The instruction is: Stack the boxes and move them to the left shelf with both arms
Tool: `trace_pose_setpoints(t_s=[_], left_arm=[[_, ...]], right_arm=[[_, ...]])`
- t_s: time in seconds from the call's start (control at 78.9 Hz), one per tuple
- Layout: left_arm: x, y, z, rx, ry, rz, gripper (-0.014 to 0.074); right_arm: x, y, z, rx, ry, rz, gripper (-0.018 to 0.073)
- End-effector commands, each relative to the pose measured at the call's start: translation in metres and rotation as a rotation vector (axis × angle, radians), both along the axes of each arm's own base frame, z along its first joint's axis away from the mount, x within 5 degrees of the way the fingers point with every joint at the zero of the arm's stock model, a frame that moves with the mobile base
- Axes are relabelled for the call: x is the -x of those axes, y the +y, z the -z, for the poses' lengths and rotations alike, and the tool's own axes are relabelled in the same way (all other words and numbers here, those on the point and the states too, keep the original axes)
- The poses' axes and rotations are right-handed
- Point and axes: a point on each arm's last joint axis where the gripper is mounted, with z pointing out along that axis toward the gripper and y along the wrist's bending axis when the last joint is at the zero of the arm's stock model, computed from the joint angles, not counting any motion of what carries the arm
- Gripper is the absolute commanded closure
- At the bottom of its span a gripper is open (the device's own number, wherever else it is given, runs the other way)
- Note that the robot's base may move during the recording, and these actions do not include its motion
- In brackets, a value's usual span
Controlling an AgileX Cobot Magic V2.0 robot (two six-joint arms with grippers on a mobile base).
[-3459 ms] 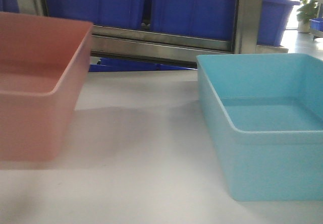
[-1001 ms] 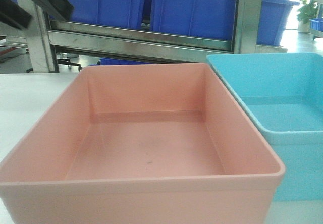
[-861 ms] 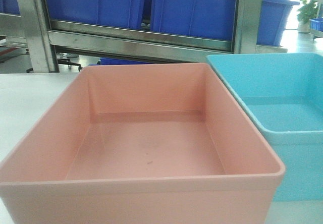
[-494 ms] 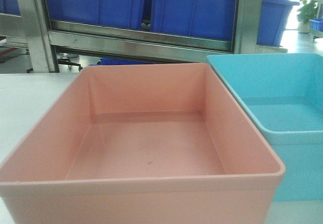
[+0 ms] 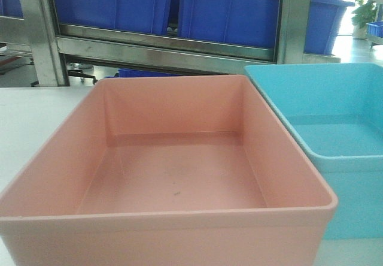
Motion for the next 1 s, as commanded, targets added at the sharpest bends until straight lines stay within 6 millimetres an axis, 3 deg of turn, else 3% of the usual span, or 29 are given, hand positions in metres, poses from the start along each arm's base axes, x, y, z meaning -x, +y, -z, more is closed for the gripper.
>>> trace_pose_setpoints(t_s=[0.0,0.215,0.38,0.532,0.684,0.988], left_arm=[[0.0,0.002,-0.015,0.038,-0.087,-0.023,0.023],[0.0,0.002,-0.015,0.038,-0.087,-0.023,0.023],[0.0,0.002,-0.015,0.038,-0.087,-0.023,0.023],[0.0,0.002,-0.015,0.038,-0.087,-0.023,0.023],[0.0,0.002,-0.015,0.038,-0.087,-0.023,0.023],[0.0,0.002,-0.015,0.038,-0.087,-0.023,0.023]], right_arm=[[0.004,0.0,-0.018,0.003,-0.136,0.006,0.051],[0.007,-0.001,-0.032,-0.012,-0.265,0.007,0.051],[0.002,0.0,-0.043,-0.012,-0.059,0.002,0.051],[-0.01,0.0,-0.071,-0.013,0.094,0.0,0.051],[-0.041,0.0,-0.089,-0.014,0.28,-0.003,0.051],[-0.113,0.002,-0.097,-0.067,0.725,-0.018,0.051]])
